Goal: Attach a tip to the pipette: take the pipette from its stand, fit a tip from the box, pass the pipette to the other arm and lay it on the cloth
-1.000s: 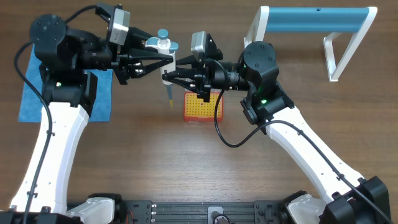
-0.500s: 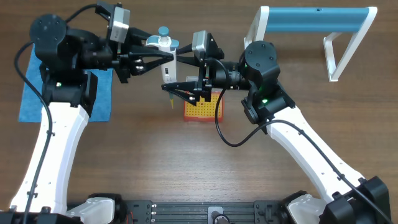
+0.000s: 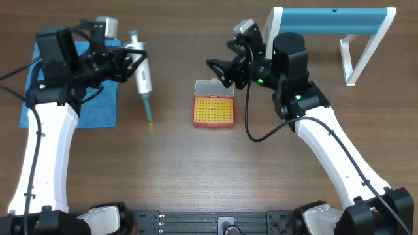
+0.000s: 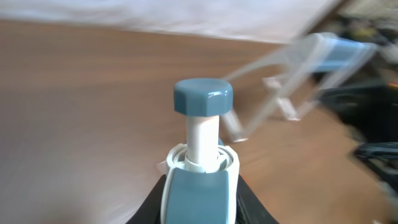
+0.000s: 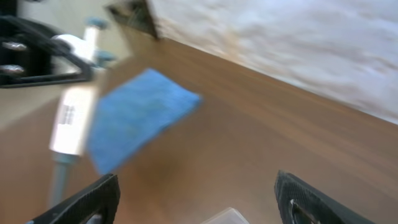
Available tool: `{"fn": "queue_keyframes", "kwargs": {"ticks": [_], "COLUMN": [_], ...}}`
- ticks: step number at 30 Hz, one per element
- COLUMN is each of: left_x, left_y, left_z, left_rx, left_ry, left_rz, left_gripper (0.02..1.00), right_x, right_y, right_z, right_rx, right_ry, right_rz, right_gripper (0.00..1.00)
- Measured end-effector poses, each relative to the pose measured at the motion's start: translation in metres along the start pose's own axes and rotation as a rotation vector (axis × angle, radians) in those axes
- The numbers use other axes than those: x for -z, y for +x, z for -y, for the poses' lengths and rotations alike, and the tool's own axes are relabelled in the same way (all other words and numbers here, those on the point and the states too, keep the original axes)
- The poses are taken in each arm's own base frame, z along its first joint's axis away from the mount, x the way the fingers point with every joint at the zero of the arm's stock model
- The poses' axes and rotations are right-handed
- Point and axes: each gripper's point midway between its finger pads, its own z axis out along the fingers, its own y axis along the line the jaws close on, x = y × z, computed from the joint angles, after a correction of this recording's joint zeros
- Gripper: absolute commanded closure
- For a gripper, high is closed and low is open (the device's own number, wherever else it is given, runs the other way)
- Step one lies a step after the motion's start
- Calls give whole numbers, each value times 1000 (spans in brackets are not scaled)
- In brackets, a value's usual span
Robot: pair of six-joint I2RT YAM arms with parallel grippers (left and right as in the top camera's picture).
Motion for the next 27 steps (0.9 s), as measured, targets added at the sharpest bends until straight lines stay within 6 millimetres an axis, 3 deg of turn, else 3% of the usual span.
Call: {"fn": "queue_keyframes", "kwargs": {"ticks": [3, 6, 8, 13, 16, 22, 27], "left_x": [11, 27, 41, 82, 90, 53, 21], "left_y": [18, 28, 19, -26, -39, -40, -21], "left_z": [-40, -61, -68, -79, -101, -161, -202], "left_rx": [76, 103, 91, 62, 86, 115, 143], "left_ry": [-197, -362, -455, -589, -635, -651, -650], "left_rz": [-56, -118, -121, -80, -124, -261, -361], "left_gripper": [991, 991, 989, 991, 993, 996, 996], "right_x": [1, 14, 30, 81, 111, 200, 296], "right_y": [10, 8, 1, -26, -46, -48, -58], "right_z": [24, 32, 34, 31, 28, 17, -15], "right_rx": [42, 107, 140, 183, 193, 186, 172], "right_ry": [182, 352, 454, 626, 691, 868, 951], "right_rz": [-50, -76, -79, -28, 39, 55, 238], "right_gripper": [176, 176, 176, 176, 176, 176, 174]}}
